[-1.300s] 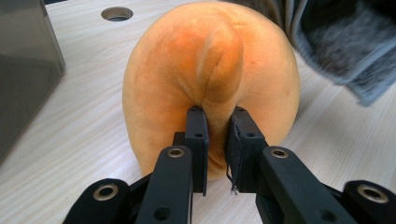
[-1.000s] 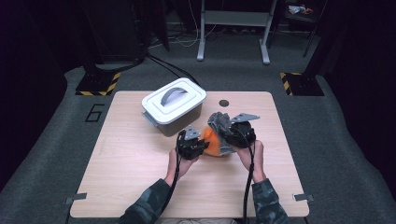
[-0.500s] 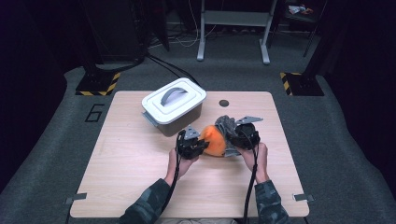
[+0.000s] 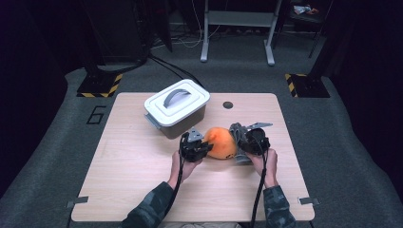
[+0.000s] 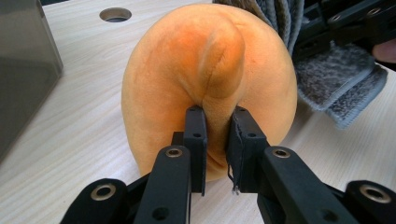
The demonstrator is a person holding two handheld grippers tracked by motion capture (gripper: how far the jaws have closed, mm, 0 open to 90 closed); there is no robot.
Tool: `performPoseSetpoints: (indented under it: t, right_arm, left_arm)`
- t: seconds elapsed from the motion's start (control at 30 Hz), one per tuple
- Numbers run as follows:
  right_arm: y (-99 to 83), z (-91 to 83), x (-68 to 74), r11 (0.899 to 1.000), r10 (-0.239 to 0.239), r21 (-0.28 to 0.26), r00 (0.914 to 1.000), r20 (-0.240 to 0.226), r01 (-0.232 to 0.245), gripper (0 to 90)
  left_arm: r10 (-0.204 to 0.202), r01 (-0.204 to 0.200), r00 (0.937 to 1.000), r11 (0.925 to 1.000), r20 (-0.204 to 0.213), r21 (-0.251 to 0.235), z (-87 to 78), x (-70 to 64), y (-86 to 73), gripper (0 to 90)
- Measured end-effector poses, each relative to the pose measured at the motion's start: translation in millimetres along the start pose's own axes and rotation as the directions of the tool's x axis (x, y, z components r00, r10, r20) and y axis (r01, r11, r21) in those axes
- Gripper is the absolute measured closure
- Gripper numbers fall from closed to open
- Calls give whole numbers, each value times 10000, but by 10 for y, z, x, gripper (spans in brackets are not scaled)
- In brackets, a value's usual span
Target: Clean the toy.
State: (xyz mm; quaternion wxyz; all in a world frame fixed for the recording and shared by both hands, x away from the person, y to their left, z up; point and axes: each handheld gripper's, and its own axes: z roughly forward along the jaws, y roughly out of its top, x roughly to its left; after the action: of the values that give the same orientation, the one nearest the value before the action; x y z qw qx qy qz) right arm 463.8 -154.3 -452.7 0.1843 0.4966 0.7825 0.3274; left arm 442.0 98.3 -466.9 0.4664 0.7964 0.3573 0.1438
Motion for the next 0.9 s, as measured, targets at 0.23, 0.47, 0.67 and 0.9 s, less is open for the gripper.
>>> performPoseSetpoints:
  t: [0.23, 0.47, 0.67, 0.9]
  right_arm:
    - [-105, 124, -95, 9976, 179, 668, 9994, 292, -198, 687]
    - [-58, 4, -78, 9995, 95, 300, 9990, 428, -108, 694]
    - [117, -270, 123, 9955, -397, -868, 9991, -166, 381, 694]
    - [156, -86, 214, 9974, -524, -505, 9986, 0, 523, 696]
  left_arm:
    - [-102, 102, 9999, 9999, -1, -25, 2, 2, -3, 784]
    - [-120, 120, 9999, 9999, -33, -7, -8, 23, -5, 782]
    - [-119, 119, 9999, 9999, -11, -19, -7, 21, -5, 778]
    - [-262, 262, 9997, 9996, -20, -130, -38, 48, -3, 661]
